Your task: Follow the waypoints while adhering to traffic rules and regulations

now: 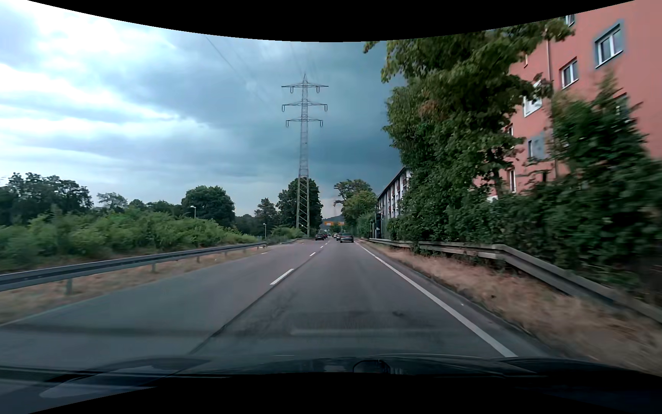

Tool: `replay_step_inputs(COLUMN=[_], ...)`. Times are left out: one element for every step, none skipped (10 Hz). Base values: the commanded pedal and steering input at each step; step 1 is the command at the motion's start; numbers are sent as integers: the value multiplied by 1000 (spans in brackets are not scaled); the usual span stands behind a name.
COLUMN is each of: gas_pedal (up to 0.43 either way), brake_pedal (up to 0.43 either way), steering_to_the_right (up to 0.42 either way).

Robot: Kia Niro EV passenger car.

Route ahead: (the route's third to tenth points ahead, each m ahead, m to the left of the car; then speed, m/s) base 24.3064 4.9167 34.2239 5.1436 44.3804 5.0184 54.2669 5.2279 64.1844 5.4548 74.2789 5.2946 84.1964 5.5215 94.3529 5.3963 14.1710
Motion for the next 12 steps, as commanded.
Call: replay_step_inputs(gas_pedal=[67,67,79,79,79,87,87,87,87,87,98,110], brake_pedal=[0,0,0,0,0,0,0,0,0,0,0,0], steering_to_the_right=[-3,-3,-2,-2,-2,-2,-3,-2,-2,-2,-2,-2])
